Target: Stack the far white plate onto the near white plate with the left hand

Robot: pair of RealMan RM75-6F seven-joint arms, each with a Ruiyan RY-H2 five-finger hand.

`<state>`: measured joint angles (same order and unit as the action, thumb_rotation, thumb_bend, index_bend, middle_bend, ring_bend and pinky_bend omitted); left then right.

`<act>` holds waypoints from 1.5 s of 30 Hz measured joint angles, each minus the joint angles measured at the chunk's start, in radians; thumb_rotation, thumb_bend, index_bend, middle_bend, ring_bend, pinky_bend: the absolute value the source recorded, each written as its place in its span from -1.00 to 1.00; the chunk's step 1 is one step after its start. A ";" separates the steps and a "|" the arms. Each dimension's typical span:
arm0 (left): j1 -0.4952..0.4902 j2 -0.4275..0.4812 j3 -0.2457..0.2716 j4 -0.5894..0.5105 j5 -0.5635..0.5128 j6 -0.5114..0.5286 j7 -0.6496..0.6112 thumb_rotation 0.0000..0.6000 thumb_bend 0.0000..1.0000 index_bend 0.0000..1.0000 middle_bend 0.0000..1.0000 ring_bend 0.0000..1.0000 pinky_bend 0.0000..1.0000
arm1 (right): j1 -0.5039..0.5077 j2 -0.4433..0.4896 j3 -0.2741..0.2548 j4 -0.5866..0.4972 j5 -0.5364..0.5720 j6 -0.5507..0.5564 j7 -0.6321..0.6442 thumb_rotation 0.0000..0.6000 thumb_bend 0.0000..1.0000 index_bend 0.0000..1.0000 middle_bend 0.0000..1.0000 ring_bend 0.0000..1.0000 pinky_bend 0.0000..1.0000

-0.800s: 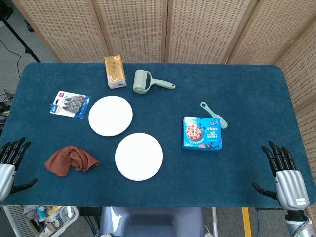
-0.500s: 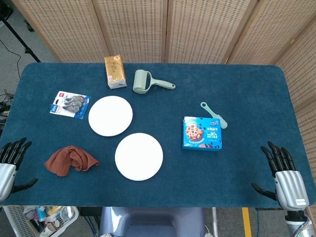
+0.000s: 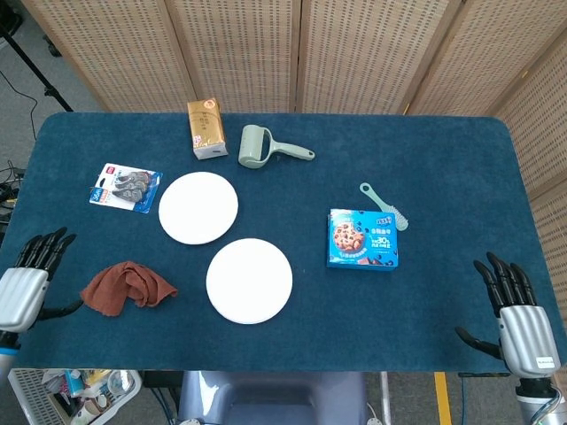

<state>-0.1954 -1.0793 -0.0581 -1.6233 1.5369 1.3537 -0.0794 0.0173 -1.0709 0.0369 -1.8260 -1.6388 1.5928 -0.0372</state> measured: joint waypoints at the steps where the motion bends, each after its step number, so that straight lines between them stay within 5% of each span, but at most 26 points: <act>1: -0.018 -0.007 -0.011 0.004 -0.007 -0.018 -0.002 1.00 -1.00 -0.94 -1.00 -1.00 -1.00 | 0.001 0.000 0.001 0.001 0.002 -0.003 -0.001 1.00 -1.00 -1.00 -1.00 -1.00 -1.00; 15: -0.293 -0.291 -0.138 0.269 -0.155 -0.309 0.005 1.00 -1.00 -0.85 -1.00 -1.00 -1.00 | 0.011 0.010 0.027 0.016 0.079 -0.031 0.026 1.00 -1.00 -1.00 -1.00 -1.00 -1.00; 31: -0.419 -0.525 -0.143 0.535 -0.202 -0.408 0.021 1.00 -1.00 -0.80 -1.00 -1.00 -1.00 | 0.025 0.002 0.037 0.022 0.114 -0.062 0.013 1.00 -1.00 -1.00 -1.00 -1.00 -1.00; 45: -0.459 -0.639 -0.131 0.680 -0.205 -0.415 0.006 1.00 -0.92 -0.44 -1.00 -1.00 -1.00 | 0.023 0.008 0.039 0.021 0.116 -0.059 0.027 1.00 -1.00 -1.00 -1.00 -1.00 -1.00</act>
<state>-0.6543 -1.7186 -0.1894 -0.9436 1.3314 0.9392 -0.0737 0.0402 -1.0627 0.0755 -1.8055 -1.5224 1.5341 -0.0104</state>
